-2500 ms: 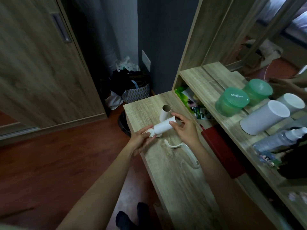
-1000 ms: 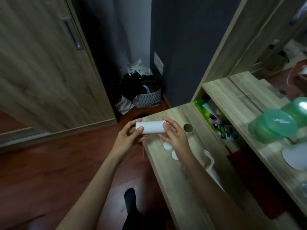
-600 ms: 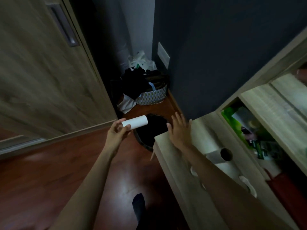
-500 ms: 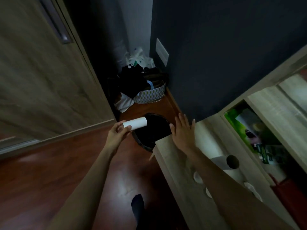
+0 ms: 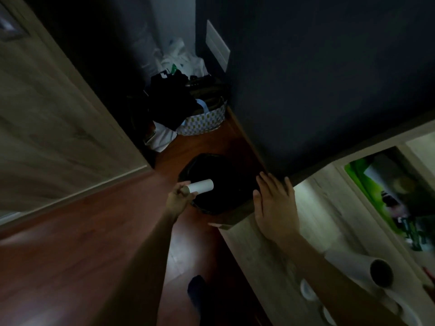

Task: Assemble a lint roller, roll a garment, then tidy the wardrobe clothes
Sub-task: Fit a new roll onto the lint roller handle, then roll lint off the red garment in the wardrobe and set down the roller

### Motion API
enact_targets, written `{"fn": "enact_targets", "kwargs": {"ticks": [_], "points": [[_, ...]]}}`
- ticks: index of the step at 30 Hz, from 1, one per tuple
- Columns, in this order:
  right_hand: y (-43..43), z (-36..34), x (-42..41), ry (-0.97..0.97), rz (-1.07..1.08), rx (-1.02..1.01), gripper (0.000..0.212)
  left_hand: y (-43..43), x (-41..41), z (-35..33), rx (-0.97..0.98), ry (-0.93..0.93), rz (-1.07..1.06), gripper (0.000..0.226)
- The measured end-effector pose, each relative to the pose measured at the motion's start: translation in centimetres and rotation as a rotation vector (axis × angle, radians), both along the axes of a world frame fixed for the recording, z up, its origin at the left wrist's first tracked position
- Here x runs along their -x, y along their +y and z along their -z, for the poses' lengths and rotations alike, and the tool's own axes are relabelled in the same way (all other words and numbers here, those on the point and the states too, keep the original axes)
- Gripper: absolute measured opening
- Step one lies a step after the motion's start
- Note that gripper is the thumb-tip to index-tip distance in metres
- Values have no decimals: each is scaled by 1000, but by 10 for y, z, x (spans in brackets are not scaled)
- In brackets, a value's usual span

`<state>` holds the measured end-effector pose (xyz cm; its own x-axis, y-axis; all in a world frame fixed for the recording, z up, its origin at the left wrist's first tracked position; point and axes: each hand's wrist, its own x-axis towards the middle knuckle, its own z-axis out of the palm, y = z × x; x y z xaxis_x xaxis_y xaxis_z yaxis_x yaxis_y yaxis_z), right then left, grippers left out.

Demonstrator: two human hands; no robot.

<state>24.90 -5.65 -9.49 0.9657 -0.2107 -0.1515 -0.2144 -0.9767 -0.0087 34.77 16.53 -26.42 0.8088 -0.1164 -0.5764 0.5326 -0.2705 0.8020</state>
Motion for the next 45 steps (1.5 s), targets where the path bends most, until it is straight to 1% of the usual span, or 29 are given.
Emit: {"fn": "enact_targets", "kwargs": {"ticks": [4, 8, 11, 15, 17, 22, 26, 29, 32, 34, 37, 39, 42, 45], "points": [[-1, 2, 0, 0, 21, -17, 53, -12, -8, 26, 28, -23, 122, 53], [-2, 5, 0, -22, 25, -34, 54, -16, -10, 38, 56, 43, 107, 60], [-1, 4, 0, -39, 26, -40, 53, -16, -7, 36, 74, 46, 58, 58], [0, 3, 1, -37, 20, -32, 53, -8, -1, 20, -39, -47, -7, 42], [0, 2, 2, -40, 16, -40, 54, -2, 3, 6, -101, -99, -23, 35], [0, 0, 2, -43, 7, -43, 55, 10, 21, -44, -166, -201, -57, 33], [-2, 1, 4, -24, 12, -62, 58, 16, 49, -91, -124, -296, -98, 28], [1, -4, 6, -34, 25, -84, 61, 15, 73, -129, -53, -378, -155, 27], [0, -8, 10, -39, 24, -169, 66, 7, 104, -169, 40, -447, -193, 27], [0, -16, 15, -68, 48, -330, 59, -2, 126, -193, 91, -494, -186, 27], [5, -49, 35, -186, 167, -685, 45, -14, 158, -222, 149, -551, -128, 29], [6, -78, 58, -319, 180, -791, 43, -23, 175, -235, 172, -574, -91, 29], [-5, -117, 102, -475, 77, -786, 40, -40, 198, -249, 181, -598, -59, 28], [-33, -133, 144, -544, -3, -655, 38, -61, 220, -258, 166, -608, -58, 27]]}}
